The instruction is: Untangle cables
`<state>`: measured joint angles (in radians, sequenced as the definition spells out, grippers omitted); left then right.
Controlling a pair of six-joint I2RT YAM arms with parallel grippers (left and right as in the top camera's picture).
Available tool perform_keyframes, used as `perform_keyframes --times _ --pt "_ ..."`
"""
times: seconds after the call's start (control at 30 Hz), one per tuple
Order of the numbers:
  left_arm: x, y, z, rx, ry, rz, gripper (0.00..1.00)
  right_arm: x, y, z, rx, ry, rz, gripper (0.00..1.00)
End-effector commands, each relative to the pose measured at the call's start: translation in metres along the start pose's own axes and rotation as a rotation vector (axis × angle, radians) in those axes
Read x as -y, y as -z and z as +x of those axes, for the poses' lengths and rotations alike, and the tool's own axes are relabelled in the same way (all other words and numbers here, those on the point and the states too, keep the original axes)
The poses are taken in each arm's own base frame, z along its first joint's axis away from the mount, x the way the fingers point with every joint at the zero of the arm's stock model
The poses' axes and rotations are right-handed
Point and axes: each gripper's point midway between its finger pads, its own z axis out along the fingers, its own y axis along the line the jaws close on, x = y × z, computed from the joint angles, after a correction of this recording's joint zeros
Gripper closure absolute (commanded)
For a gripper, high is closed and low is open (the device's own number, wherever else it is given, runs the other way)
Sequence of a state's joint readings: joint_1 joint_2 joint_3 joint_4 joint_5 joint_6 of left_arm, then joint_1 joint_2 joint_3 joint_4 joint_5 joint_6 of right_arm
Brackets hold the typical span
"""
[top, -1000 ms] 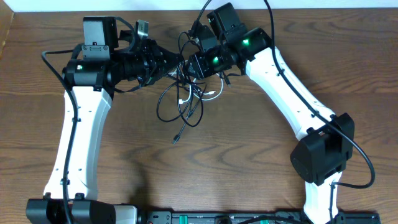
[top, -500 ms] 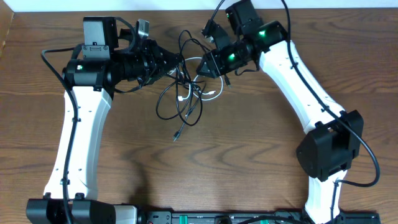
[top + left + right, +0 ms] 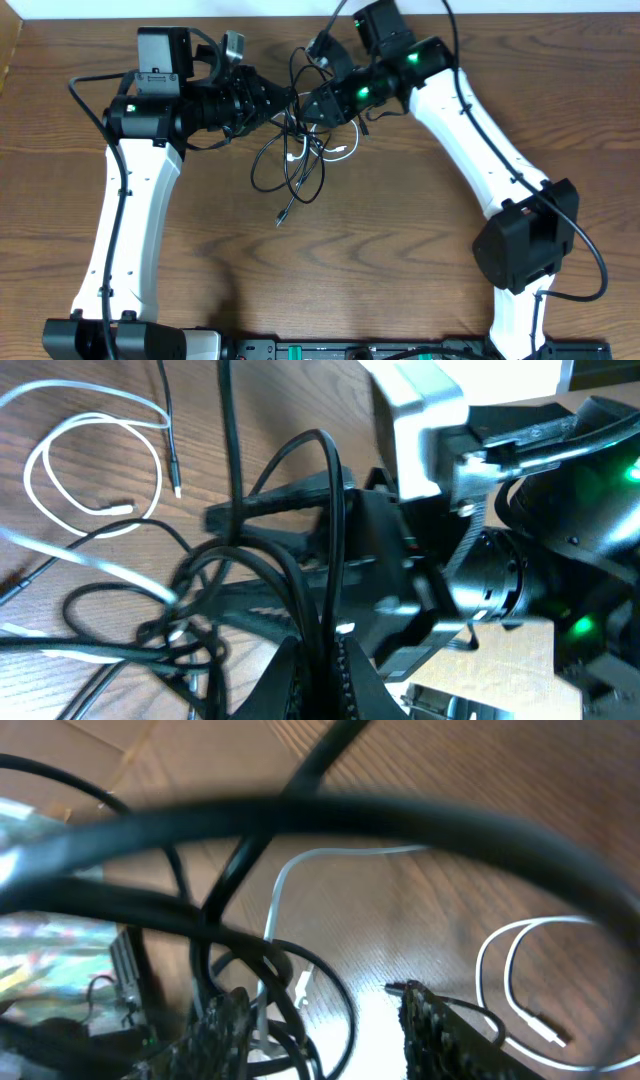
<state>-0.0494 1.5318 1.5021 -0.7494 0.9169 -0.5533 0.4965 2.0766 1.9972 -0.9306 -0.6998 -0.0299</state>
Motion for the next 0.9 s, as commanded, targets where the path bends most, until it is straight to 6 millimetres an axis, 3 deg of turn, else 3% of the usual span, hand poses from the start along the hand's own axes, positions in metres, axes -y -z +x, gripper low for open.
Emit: perform_keyframes --times 0.0,0.2,0.43,0.63,0.87 --pt "0.005 -0.002 0.002 -0.013 0.039 0.014 0.92 -0.008 0.0 -0.005 0.006 -0.014 0.091 0.56" --pt "0.006 -0.002 0.0 -0.008 0.118 0.019 0.92 -0.001 -0.009 -0.002 0.001 -0.083 0.168 0.59" --pt "0.011 -0.002 -0.005 0.007 0.174 0.037 0.92 -0.005 -0.011 -0.014 0.053 -0.13 0.152 0.61" --pt "0.022 -0.001 -0.01 0.015 0.171 0.085 0.92 -0.008 -0.021 -0.004 0.016 -0.143 0.153 0.63" --pt "0.039 0.001 -0.007 -0.027 0.171 0.164 0.92 0.018 -0.035 0.002 0.013 -0.247 0.222 0.7"
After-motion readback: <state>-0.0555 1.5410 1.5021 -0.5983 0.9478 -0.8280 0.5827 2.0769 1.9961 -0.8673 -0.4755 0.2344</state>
